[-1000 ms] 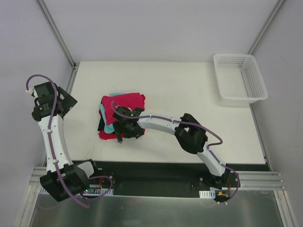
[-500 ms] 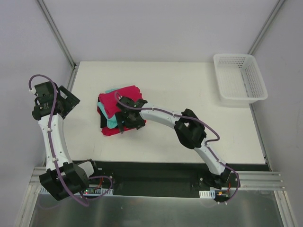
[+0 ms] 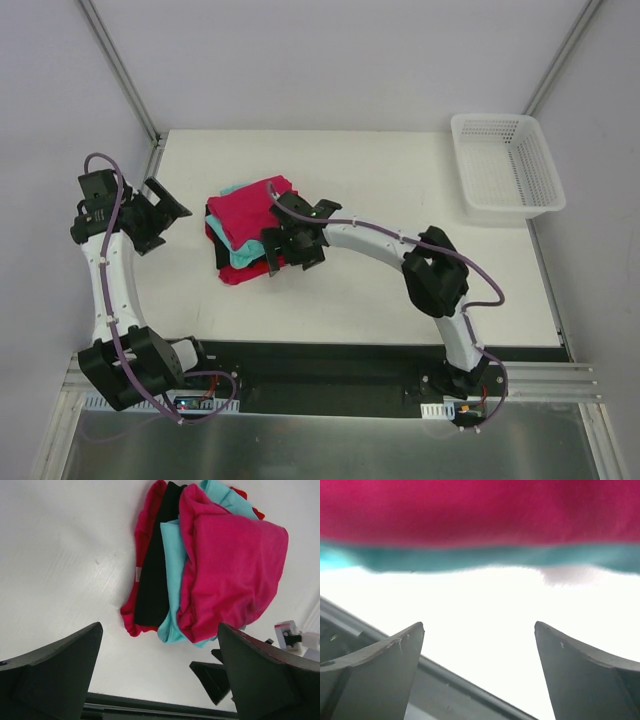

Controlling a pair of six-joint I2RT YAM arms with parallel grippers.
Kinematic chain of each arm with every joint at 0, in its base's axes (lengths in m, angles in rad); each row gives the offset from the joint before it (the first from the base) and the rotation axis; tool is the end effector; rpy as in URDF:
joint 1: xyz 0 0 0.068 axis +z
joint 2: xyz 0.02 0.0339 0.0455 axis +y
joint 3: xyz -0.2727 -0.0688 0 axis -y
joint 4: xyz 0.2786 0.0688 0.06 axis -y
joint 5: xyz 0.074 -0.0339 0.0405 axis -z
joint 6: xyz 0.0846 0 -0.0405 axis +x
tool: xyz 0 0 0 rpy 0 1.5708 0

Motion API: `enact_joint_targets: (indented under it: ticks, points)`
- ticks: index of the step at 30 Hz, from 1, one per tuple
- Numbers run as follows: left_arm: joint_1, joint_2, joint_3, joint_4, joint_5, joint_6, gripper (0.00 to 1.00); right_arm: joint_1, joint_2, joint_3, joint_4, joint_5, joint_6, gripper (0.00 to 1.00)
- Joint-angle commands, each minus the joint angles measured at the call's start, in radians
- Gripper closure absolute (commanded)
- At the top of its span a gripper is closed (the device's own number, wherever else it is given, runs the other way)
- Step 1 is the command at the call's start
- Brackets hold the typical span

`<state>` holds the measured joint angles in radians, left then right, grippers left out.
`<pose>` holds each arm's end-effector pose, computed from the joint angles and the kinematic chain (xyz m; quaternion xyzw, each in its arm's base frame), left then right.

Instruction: Fold and stack the t-shirts

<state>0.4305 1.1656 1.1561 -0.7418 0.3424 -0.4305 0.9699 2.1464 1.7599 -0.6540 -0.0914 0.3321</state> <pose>0.2881 0.1010 0.3166 -0.3155 0.8497 -0.1563 0.3926 0.2928 0.4408 0.1563 -0.3136 0.9117 0.1937 0.1815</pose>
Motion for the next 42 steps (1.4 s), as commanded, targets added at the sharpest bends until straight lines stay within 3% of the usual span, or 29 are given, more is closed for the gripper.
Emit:
enact_joint_targets:
  ticks: [1,5,7,10,18,26,30,36,42]
  points:
    - [-0.045,0.031,0.053,-0.011,0.148,0.026,0.01,0.007,-0.198,-0.013,-0.028,-0.060,-0.001,0.04]
    - [-0.159,0.119,0.149,-0.027,0.263,0.036,0.01,0.010,-0.287,-0.062,-0.055,-0.045,-0.008,0.04]
    - [-0.268,0.164,0.172,-0.030,0.317,0.044,0.01,0.001,-0.350,-0.108,-0.046,-0.050,-0.004,0.04]
    - [-0.373,0.235,0.179,-0.030,0.256,0.042,0.01,-0.016,-0.434,-0.170,-0.036,-0.039,-0.001,0.04]
    - [-0.407,0.422,0.117,0.200,0.388,0.006,0.01,-0.054,-0.699,-0.260,-0.061,-0.025,-0.033,0.04]
    - [-0.479,0.496,0.045,0.350,0.421,-0.109,0.01,-0.082,-0.767,-0.309,-0.087,-0.014,-0.042,0.04]
    - [-0.547,0.459,-0.036,0.374,0.379,-0.135,0.01,-0.099,-0.763,-0.303,-0.091,-0.024,-0.042,0.04]
    - [-0.547,0.375,-0.185,0.383,0.319,-0.139,0.01,-0.105,-0.758,-0.309,-0.090,-0.021,-0.041,0.04]
    - [-0.539,0.350,-0.124,0.289,0.279,-0.102,0.01,-0.103,-0.734,-0.301,-0.082,-0.028,-0.039,0.04]
